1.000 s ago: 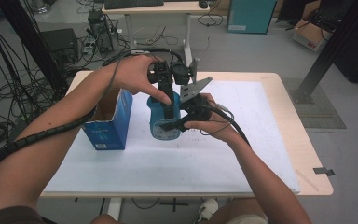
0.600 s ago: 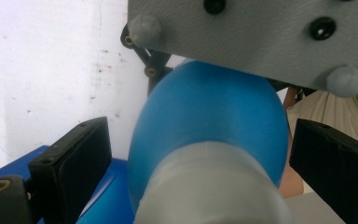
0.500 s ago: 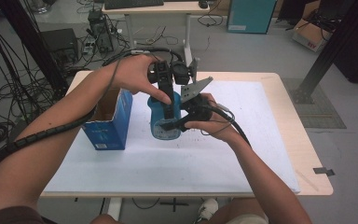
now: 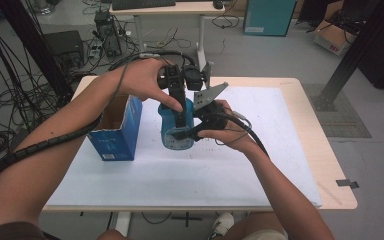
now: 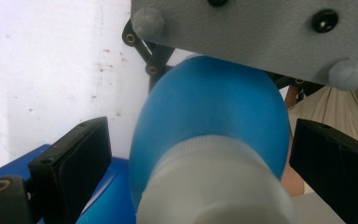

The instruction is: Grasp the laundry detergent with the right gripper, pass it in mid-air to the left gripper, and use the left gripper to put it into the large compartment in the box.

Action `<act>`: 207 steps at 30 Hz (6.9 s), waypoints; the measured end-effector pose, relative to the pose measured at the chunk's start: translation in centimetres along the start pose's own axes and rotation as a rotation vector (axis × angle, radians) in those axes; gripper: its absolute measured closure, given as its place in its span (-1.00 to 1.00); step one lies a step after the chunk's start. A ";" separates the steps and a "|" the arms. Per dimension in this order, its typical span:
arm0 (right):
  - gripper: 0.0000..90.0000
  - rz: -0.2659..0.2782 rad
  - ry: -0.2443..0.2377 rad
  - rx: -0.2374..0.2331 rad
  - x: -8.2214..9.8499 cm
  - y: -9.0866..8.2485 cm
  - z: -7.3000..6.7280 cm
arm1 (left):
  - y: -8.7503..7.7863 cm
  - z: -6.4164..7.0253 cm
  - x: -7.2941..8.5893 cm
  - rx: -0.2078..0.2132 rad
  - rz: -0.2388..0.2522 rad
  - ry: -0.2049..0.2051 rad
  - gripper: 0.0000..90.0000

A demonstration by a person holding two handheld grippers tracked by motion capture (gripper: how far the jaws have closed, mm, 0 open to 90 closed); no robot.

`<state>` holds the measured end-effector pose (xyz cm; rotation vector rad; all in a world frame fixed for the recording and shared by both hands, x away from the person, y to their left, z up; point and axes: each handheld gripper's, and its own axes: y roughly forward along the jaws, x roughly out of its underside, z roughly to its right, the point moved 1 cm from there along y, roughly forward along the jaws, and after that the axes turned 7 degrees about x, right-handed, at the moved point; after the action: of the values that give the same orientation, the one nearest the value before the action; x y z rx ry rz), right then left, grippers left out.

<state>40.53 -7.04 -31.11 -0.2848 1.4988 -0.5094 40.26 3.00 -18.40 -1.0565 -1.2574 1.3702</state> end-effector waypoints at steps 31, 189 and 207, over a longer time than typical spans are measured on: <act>-0.06 -0.002 0.018 -0.008 0.0 -0.2 -0.3 | 0.5 -0.1 -0.3 0.003 -0.021 0.007 -0.76; -0.85 -0.082 0.153 0.080 2.4 -1.3 0.3 | 0.9 -0.5 1.3 -0.008 0.080 -0.159 -0.18; -0.99 -0.148 0.230 0.268 4.2 -7.2 1.5 | -4.5 -2.8 4.9 -0.013 0.070 -0.373 -0.18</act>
<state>40.98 -15.53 -31.19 -0.1294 1.6165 -0.8769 42.63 8.32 -14.12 -0.8847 -1.5098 1.6684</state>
